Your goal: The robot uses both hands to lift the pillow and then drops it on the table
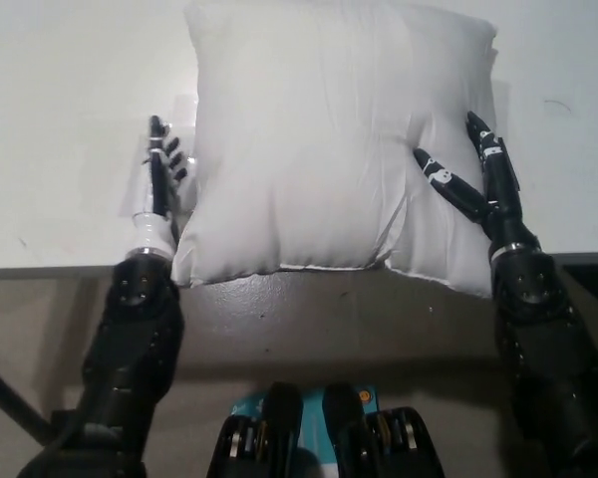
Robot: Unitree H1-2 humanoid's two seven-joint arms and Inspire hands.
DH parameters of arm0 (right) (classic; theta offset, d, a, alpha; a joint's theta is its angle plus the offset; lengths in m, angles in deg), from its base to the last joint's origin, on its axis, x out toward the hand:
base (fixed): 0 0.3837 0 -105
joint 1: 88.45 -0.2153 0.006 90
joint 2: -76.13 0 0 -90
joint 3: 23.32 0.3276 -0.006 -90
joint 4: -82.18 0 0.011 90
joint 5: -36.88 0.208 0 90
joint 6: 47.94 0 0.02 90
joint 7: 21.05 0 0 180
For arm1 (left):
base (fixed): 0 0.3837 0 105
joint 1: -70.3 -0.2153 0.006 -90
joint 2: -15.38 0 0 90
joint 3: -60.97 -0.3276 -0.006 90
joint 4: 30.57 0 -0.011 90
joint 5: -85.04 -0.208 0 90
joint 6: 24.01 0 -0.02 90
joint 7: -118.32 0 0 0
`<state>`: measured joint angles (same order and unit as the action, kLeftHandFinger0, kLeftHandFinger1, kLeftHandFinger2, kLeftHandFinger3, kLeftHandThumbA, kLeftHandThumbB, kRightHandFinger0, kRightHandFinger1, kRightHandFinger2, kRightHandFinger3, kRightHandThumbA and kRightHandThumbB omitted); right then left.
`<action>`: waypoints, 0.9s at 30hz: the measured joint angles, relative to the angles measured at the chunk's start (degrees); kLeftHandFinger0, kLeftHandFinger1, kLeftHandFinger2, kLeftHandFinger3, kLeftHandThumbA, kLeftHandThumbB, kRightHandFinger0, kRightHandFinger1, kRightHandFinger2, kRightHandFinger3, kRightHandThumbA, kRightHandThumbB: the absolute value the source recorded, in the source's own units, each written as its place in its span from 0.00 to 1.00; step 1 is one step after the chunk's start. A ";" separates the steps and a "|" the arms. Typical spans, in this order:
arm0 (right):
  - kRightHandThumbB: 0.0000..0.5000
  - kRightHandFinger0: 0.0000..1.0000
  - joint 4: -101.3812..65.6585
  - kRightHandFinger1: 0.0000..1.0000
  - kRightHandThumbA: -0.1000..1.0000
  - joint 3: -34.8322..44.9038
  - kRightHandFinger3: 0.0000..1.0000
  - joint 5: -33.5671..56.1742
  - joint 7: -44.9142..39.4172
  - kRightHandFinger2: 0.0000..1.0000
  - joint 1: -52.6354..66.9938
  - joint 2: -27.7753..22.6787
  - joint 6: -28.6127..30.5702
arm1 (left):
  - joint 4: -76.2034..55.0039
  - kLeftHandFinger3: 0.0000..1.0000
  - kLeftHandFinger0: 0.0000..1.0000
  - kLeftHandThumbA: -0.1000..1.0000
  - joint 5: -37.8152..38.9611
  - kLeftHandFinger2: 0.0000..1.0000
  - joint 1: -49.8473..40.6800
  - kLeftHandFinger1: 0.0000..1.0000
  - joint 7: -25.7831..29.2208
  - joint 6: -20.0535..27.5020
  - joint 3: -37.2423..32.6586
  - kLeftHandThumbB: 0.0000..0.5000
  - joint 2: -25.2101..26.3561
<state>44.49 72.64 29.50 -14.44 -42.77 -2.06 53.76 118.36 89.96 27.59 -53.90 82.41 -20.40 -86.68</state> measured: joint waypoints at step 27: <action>0.64 1.00 6.90 1.00 1.00 2.56 1.00 10.66 -3.79 1.00 -3.29 1.26 5.09 | 6.98 1.00 1.00 1.00 -2.53 1.00 1.19 1.00 9.48 9.10 -7.85 0.08 -6.33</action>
<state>51.39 75.20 40.16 -18.23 -46.06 -0.80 58.86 125.33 87.43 28.78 -44.43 91.51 -28.26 -93.01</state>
